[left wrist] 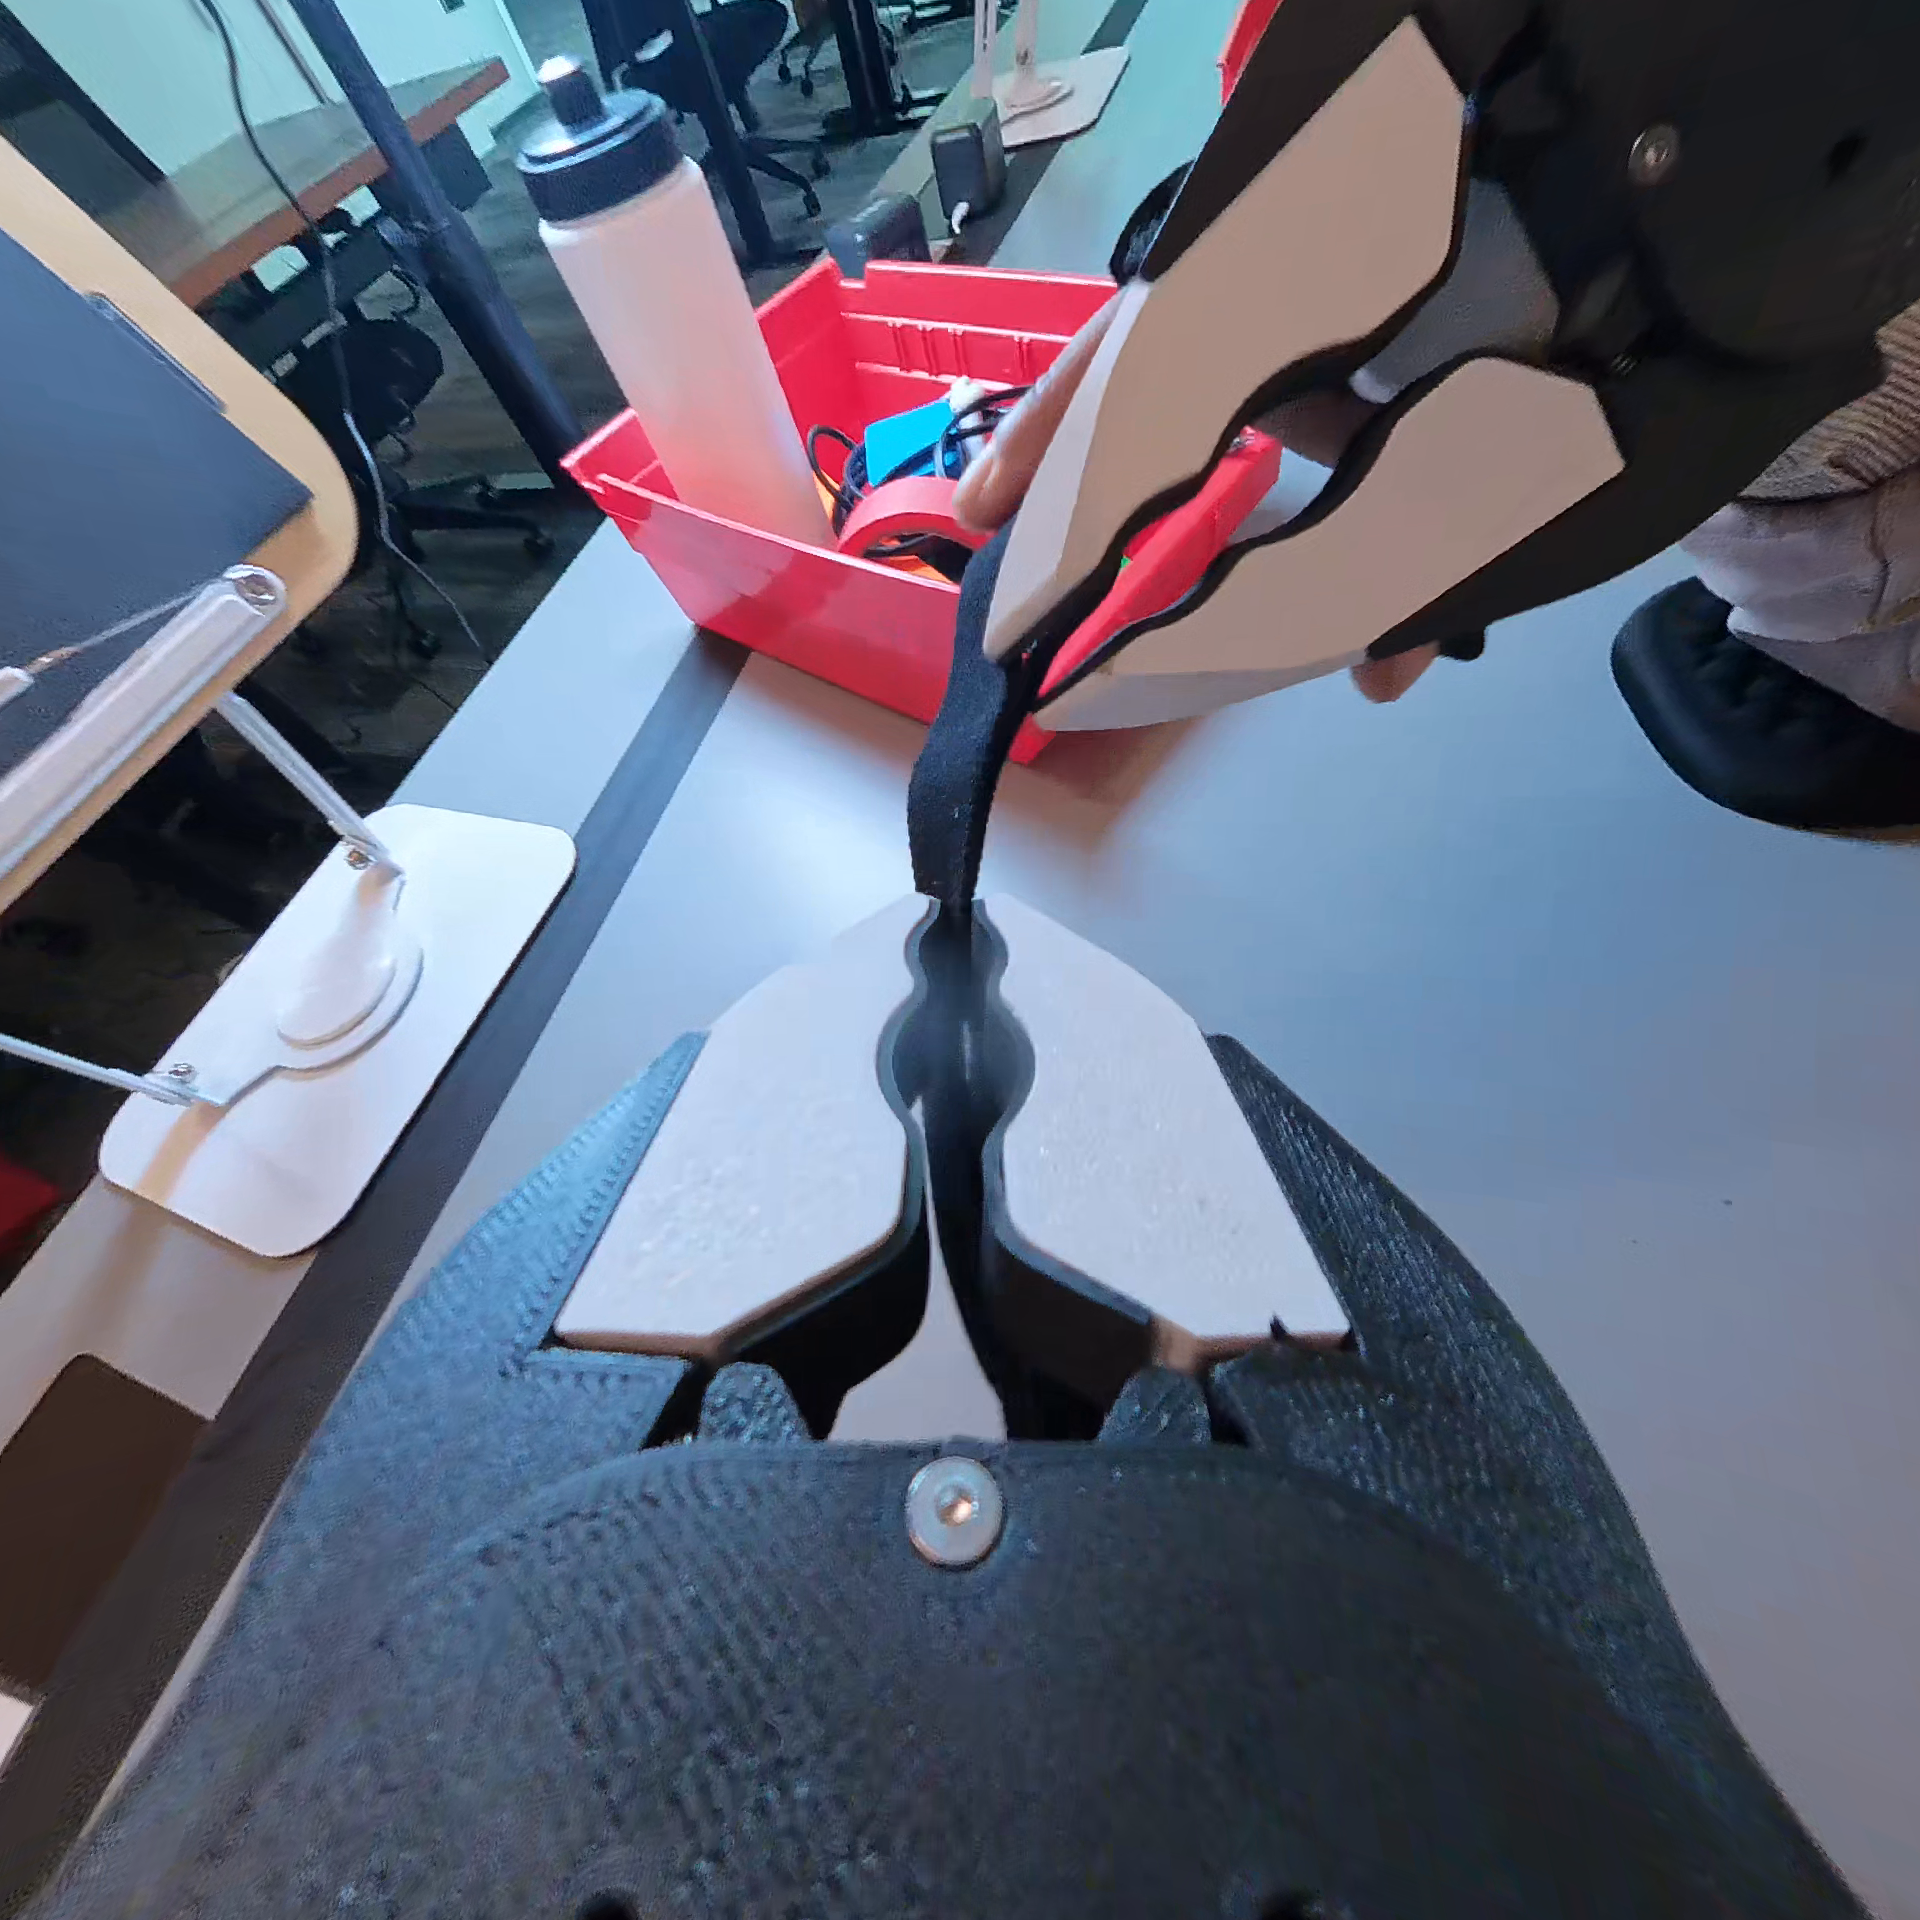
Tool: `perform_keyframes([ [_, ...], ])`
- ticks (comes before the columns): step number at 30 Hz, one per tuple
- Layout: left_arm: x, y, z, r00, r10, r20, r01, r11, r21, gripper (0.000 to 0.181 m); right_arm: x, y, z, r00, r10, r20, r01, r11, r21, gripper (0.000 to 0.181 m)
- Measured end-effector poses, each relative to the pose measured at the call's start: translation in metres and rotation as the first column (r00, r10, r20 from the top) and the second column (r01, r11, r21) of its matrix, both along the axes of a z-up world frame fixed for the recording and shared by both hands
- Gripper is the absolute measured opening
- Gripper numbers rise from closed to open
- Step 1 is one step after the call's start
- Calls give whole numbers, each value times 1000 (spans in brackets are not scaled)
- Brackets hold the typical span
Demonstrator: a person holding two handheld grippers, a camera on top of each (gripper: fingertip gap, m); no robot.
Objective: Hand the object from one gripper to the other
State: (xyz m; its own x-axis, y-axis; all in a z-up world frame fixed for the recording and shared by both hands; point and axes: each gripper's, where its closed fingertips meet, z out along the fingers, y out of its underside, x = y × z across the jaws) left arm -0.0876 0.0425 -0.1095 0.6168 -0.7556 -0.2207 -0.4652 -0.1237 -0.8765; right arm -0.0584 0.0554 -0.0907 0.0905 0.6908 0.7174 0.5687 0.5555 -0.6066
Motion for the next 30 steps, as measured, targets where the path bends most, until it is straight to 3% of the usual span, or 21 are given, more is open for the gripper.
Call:
perform_keyframes([
  [1, -3, 1, 3, 1000, 11, 3, -11, 1000, 9, 4, 2, 2, 6, 1000, 0, -28, 0, 1000, -4, 22],
  [3, -8, 1, 11, 999, 15, 51, -16, 1000, 20, 4, 8, 1, 23, 992, 38, -124, -44, 998, -49, 39],
  [6, -7, -3, 31, 972, -39, 234, 36, 999, 15, 4, 14, -1, 50, 930, 93, -356, -180, 959, -220, 55],
  [11, 10, -23, 55, 825, -200, 529, 247, 969, -19, 3, 9, -20, 59, 790, 199, -580, -478, 792, -379, 73],
  [13, 23, -34, 55, 774, -268, 574, 346, 938, -28, 4, -1, -38, 51, 776, 252, -579, -549, 721, -422, 65],
  [14, 29, -36, 52, 768, -275, 578, 368, 928, -48, 4, -4, -50, 47, 768, 299, -566, -584, 688, -430, 45],
  [15, 32, -38, 49, 763, -283, 581, 386, 921, -59, 4, -2, -57, 48, 753, 331, -569, -610, 675, -415, 11],
  [18, 32, -39, 51, 745, -269, 610, 408, 908, -98, 10, 6, -55, 53, 773, 333, -540, -597, 669, -443, 5],
  [20, 18, -30, 58, 773, -233, 590, 325, 944, -53, 26, 18, -41, 64, 795, 294, -530, -548, 723, -421, 5],
  [22, -1, -24, 69, 797, -199, 571, 237, 971, 7, 29, 35, -20, 73, 833, 219, -508, -455, 794, -403, 5],
  [26, -46, -14, 96, 840, -89, 535, 30, 993, 118, 31, 90, 55, 86, 901, -94, -423, -13, 970, -243, 5],
  [28, -70, -13, 109, 859, -23, 511, -74, 983, 169, 31, 123, 89, 82, 899, -256, -355, 214, 965, -153, 5],
  [30, -92, -14, 120, 877, 44, 478, -161, 965, 207, 31, 153, 118, 74, 868, -405, -287, 405, 912, -63, 5],
])
